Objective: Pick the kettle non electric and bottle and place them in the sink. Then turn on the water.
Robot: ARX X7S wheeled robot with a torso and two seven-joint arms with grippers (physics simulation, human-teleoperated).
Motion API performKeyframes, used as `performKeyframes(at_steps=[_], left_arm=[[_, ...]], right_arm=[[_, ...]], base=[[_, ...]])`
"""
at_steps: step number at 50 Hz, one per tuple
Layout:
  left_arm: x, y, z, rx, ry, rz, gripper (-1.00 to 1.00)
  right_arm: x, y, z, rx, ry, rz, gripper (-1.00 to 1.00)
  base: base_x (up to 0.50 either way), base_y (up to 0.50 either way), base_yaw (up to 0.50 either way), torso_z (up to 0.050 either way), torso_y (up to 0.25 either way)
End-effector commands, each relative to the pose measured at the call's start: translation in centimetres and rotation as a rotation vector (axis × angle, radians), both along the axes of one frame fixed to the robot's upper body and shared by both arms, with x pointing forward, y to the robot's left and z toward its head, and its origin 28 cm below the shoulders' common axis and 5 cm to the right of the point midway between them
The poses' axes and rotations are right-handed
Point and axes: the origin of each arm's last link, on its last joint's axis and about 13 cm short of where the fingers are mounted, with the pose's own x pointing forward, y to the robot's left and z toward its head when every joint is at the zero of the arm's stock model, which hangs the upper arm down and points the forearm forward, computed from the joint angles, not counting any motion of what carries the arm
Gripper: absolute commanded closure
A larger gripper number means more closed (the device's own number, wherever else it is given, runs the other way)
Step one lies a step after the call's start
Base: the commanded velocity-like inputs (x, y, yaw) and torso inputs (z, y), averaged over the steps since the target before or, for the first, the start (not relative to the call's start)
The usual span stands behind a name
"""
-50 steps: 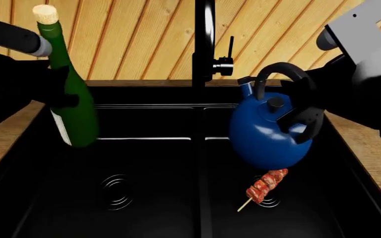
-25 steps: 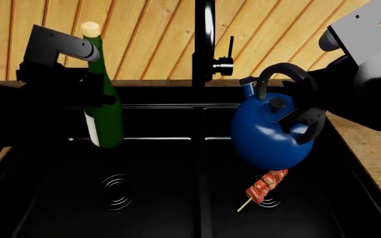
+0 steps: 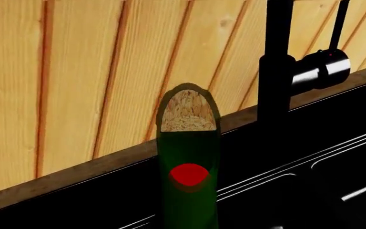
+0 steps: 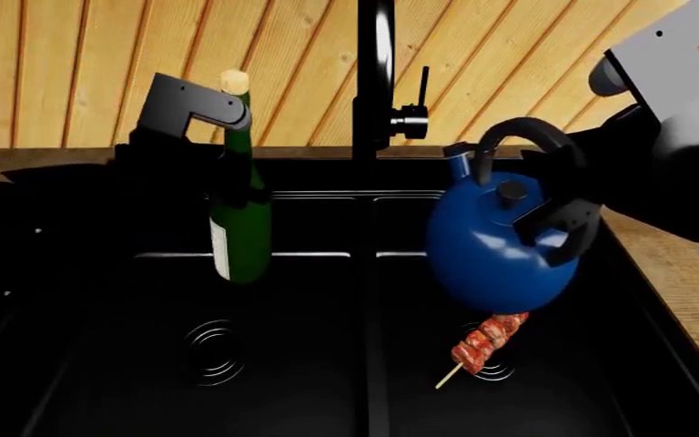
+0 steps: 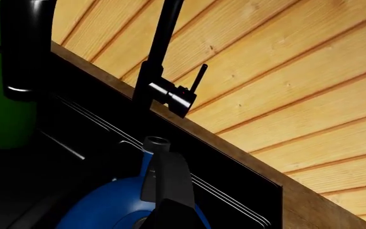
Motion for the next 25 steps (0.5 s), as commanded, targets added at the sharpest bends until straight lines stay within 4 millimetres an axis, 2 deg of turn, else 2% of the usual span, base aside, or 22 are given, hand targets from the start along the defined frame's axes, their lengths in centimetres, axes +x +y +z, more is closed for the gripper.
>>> performKeyframes(at_steps=[1, 25], left_arm=[[1.3, -1.5, -0.1, -0.005, -0.012, -0.011, 1.0], [2.3, -3.4, -2.2, -0.039, 0.029, -0.041, 1.0]], right_arm=[[-0.1, -0.5, 1.0, -0.011, -0.07, -0.042, 1.0], [-0.3, -0.5, 1.0, -0.013, -0.067, -0.049, 1.0]], base=[[0.0, 0.0, 0.0, 0.0, 0.01], [0.0, 0.0, 0.0, 0.0, 0.002]])
